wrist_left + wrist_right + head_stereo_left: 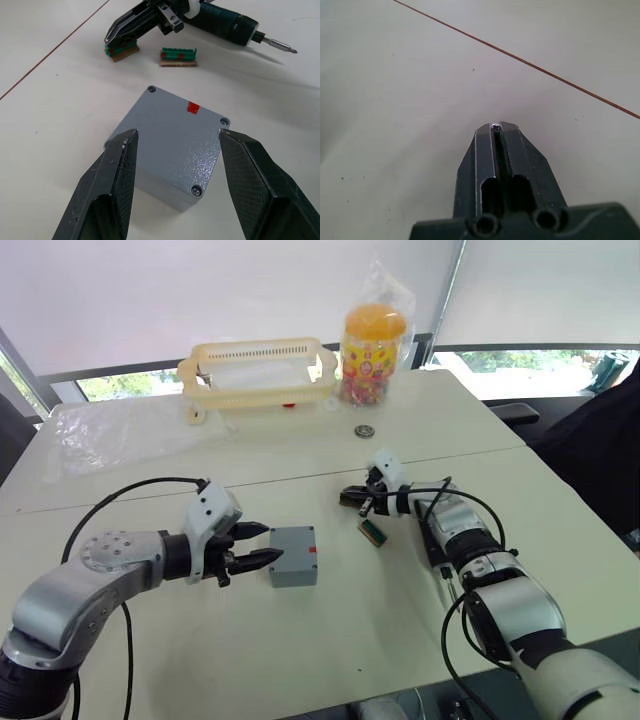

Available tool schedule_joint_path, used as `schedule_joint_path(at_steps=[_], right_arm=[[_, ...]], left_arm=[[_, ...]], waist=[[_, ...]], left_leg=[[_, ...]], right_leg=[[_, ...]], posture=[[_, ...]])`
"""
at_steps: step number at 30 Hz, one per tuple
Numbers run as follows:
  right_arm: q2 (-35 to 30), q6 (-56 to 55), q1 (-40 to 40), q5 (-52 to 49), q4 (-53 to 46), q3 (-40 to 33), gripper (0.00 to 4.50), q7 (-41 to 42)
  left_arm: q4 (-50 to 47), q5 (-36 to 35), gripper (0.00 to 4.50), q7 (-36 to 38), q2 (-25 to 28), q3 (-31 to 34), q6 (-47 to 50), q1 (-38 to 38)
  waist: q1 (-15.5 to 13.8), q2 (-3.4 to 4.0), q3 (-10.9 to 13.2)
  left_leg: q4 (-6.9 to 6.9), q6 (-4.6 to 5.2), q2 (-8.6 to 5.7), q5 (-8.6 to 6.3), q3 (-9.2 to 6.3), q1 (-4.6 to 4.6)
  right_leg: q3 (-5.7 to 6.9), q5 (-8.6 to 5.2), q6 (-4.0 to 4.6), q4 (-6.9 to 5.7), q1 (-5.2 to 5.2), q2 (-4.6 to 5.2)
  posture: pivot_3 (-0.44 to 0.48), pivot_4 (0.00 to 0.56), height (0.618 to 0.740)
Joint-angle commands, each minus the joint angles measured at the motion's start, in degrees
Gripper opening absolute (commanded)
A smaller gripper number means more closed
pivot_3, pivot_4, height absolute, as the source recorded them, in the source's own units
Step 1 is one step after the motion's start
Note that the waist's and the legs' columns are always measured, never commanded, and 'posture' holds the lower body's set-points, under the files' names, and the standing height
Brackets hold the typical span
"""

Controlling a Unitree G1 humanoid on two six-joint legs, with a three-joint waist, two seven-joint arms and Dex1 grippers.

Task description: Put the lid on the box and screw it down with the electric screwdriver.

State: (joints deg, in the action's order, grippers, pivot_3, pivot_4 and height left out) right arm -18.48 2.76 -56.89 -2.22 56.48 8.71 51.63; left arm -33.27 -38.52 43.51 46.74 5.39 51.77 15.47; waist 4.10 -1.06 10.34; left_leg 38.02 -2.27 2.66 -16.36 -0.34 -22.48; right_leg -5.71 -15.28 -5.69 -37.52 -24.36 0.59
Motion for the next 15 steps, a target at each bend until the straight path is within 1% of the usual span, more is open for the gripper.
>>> schedule_joint_path(at_steps=[1,7,15], right_arm=[[0.39,-0.85,-0.95,-0.01,-0.87,-1.3,0.04,0.02],[-0.34,-0.29,-1.78,-0.9,-3.72,-2.48,0.04,0.52],[-1.32,3.56,-2.14,-2.63,-11.63,-4.63,0.04,0.98]], left_arm=[[-0.12,0.39,2.57,0.05,0.55,0.85,-1.5,0.16],[0.08,0.59,2.57,0.02,0.23,0.57,-1.77,0.02],[1.12,0.69,2.57,0.15,-0.19,-0.12,-2.36,0.35]], waist=[[0.0,0.0,0.0],[-0.01,0.0,0.0],[-0.03,0.02,0.01]], left_leg=[[0.0,0.0,0.0,0.0,0.0,0.0],[0.0,0.0,0.0,0.0,0.0,0.0],[0.0,0.0,0.0,0.0,0.0,0.0]], right_leg=[[0.0,0.0,0.0,0.0,0.0,0.0],[0.0,0.0,0.0,0.0,0.0,0.0],[0.0,0.0,0.0,-0.01,0.0,0.0]], posture=[[0.0,0.15,0.74],[0.0,0.15,0.74],[0.0,0.15,0.74]])
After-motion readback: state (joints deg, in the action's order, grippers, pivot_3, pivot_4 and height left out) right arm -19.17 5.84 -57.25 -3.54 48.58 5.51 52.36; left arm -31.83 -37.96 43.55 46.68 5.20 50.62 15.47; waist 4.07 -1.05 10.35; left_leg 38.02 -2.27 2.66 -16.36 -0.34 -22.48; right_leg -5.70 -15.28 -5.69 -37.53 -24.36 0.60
